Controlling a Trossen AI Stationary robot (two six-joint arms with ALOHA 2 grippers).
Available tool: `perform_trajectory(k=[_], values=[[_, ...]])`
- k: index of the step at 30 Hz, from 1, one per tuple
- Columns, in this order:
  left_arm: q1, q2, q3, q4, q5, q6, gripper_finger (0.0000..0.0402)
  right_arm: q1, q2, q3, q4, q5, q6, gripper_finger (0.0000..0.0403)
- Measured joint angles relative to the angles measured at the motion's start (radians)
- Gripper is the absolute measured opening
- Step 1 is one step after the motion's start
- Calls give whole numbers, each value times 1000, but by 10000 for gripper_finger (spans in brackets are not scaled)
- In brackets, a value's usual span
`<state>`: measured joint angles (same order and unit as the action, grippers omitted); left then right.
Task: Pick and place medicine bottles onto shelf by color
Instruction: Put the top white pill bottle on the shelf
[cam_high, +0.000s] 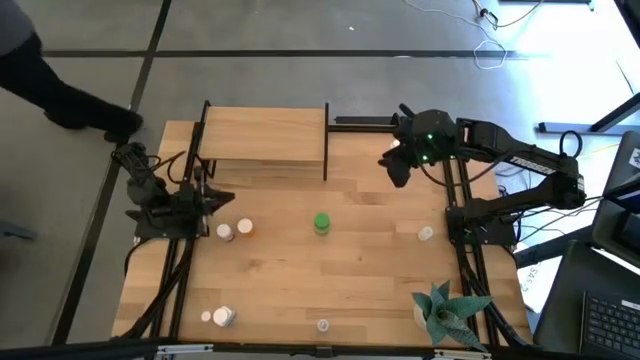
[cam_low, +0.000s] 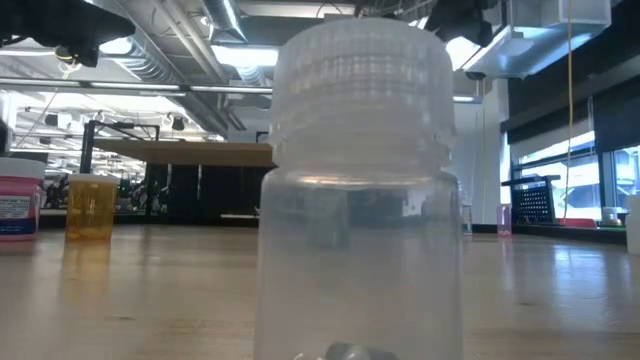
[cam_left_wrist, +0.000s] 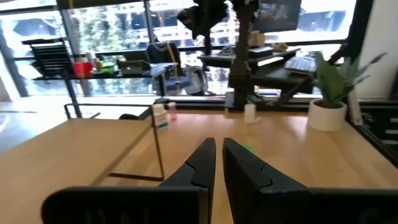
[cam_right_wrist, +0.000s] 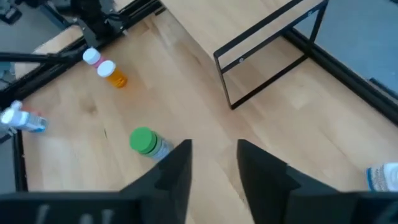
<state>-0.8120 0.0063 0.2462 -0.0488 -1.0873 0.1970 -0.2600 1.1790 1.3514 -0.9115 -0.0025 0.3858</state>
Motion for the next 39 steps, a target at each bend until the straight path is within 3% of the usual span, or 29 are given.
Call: perform_trajectory(k=[5,11,21,30,39], values=[[0,0,0,-11,-13,-1,25,-11,0,0,0,7,-22,199],[0,1,7,-1,-30,-10,25,-79,19,1,0,35,132,241],[0,49,109,-20,-31,-1,25,-213,55,1,-22,32,120,223],[0,150,239,-26,-32,32,25,-317,110,0,-89,-79,-3,219],[0,303,381,-49,-155,15,25,-359,171,0,-149,-81,-28,219]])
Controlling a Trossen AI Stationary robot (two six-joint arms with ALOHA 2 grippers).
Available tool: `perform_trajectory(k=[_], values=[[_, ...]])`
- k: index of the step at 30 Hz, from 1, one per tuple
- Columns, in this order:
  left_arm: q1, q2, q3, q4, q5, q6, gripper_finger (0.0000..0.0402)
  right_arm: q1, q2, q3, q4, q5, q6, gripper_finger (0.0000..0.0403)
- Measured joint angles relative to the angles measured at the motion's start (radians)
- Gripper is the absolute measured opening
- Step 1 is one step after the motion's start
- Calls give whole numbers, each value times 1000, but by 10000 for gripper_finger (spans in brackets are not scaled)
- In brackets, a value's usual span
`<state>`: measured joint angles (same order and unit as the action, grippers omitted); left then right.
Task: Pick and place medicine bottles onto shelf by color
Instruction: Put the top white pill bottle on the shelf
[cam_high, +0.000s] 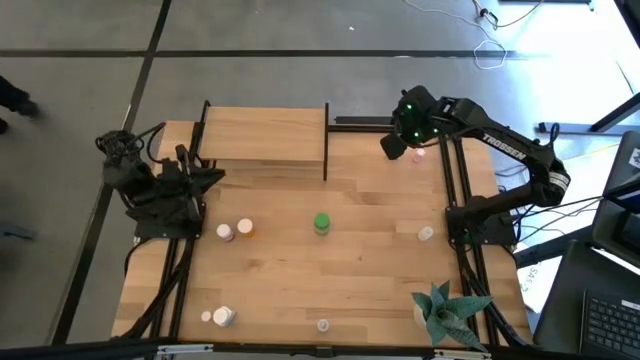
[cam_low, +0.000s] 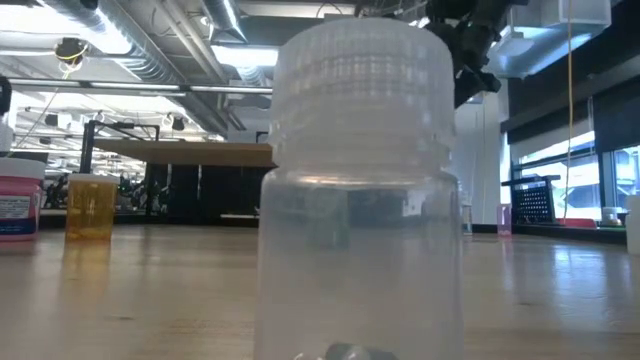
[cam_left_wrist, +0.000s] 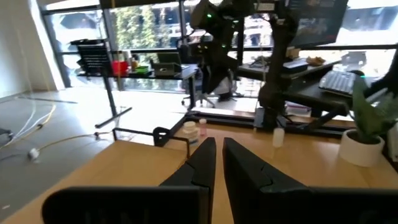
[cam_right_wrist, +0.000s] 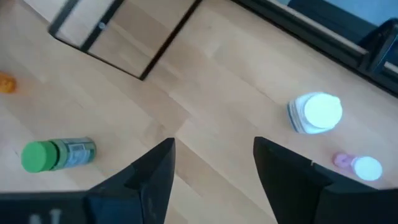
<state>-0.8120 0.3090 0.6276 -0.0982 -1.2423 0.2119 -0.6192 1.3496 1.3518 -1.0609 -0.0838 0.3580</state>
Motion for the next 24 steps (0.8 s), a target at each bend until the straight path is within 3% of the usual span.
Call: perform_trajectory(k=[6,13,20,24], values=[[0,91,118,-12,-33,3,25,-15,21,32,-97,2,-48,219],[0,209,269,-179,-18,-71,25,-14,23,110,-157,2,-53,219],[30,323,375,-448,188,-348,25,-14,22,149,-165,2,-53,219],[107,399,403,-527,374,-488,25,-14,22,150,-169,2,-53,219]])
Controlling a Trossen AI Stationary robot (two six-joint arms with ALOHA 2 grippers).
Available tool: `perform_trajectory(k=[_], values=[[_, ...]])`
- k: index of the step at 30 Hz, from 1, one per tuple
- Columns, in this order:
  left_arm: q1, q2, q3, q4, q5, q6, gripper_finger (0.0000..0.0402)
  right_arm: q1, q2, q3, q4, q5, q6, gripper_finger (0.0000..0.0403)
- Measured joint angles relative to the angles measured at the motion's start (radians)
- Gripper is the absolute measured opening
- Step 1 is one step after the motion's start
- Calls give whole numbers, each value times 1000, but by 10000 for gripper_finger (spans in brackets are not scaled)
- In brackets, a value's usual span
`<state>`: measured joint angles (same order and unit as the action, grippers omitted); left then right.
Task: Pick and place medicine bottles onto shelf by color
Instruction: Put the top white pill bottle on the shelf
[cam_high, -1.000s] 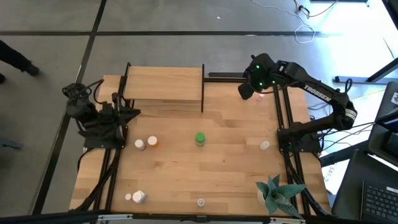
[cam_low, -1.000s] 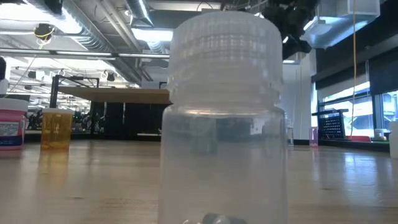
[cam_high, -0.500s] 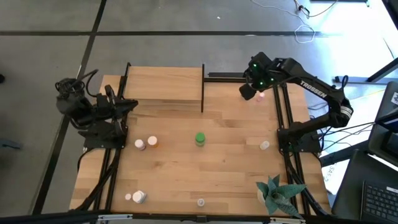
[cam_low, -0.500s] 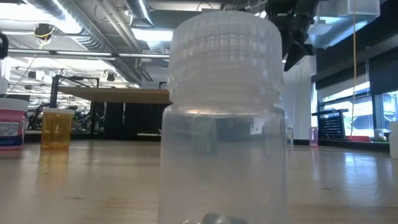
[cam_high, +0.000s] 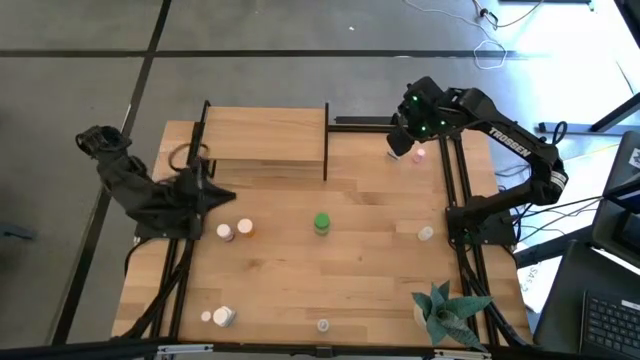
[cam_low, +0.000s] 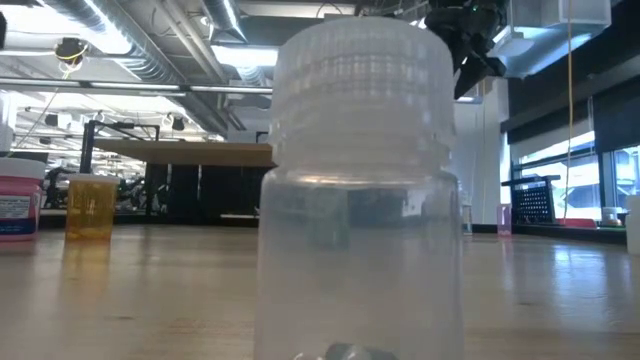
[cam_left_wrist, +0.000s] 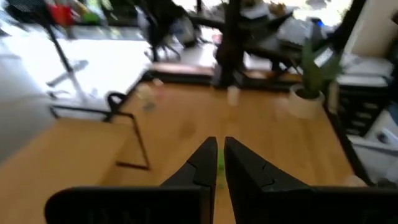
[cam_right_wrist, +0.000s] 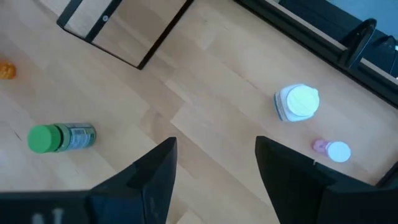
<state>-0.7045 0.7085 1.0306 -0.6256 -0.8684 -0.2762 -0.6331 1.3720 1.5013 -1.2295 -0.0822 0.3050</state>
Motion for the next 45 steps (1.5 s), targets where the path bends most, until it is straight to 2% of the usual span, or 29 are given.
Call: perform_trajectory(k=[3,7,14,19,24,36,45], values=[[84,65,5,-8,145,-75,25,0,0,0,-15,0,-7,219],[201,136,5,-24,293,-198,25,0,0,0,-26,0,-99,219],[370,194,5,-21,398,-236,25,0,0,1,-35,-18,-341,219],[460,209,4,-17,407,-158,25,-6,0,-16,-17,-18,-383,219],[525,206,4,-21,407,-144,25,-18,23,-68,-9,-17,-289,219],[614,206,4,-20,454,-105,25,-85,209,-71,30,39,-126,219],[624,206,4,-32,475,-104,25,-87,321,-72,34,228,-76,219]])
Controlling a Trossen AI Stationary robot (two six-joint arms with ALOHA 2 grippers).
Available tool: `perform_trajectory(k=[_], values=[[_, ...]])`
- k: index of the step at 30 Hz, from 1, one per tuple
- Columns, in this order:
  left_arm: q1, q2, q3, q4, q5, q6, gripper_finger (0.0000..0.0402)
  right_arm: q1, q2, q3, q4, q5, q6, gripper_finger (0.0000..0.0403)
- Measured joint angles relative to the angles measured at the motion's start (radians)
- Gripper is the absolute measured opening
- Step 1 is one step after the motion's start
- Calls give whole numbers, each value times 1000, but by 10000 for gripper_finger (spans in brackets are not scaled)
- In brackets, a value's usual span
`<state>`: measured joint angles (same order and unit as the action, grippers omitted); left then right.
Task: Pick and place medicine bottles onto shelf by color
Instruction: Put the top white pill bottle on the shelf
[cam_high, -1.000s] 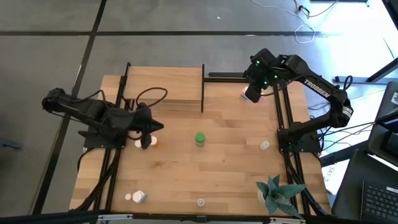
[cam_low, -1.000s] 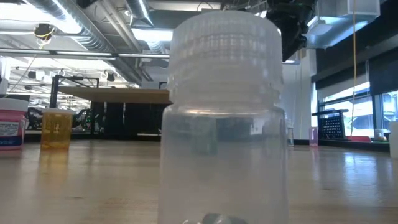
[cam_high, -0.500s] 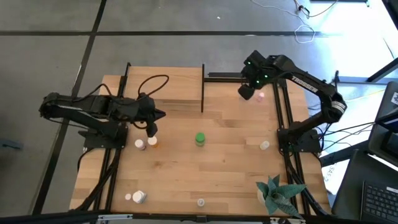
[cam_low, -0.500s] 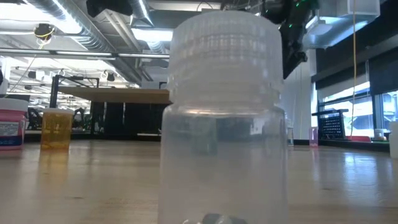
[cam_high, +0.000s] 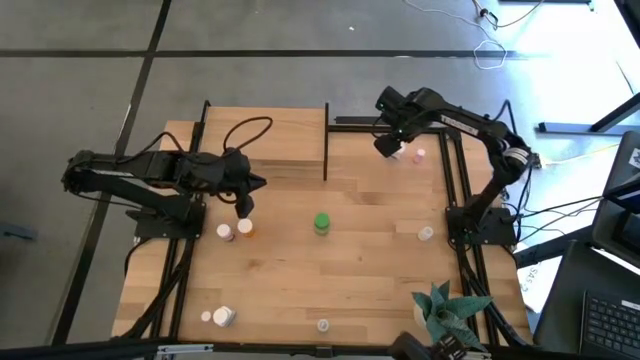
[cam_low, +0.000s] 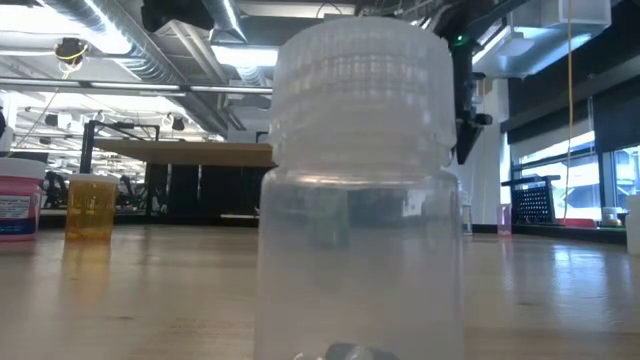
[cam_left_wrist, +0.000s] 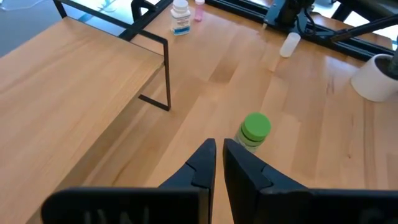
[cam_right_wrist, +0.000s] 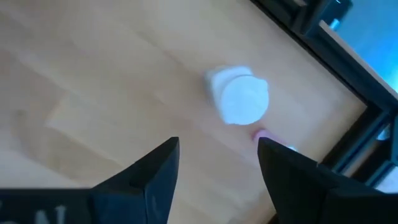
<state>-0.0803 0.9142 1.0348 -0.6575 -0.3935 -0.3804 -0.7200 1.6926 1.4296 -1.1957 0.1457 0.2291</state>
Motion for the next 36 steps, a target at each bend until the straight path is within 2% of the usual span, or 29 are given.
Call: perform_trajectory(k=[7,13,36], values=[[0,0,0,-13,0,0,25,-2,65,0,32,20,-27,219],[0,0,0,-13,0,0,25,-25,101,0,40,82,-27,219],[0,0,-1,-14,-7,0,25,-50,105,0,43,10,-51,219]])
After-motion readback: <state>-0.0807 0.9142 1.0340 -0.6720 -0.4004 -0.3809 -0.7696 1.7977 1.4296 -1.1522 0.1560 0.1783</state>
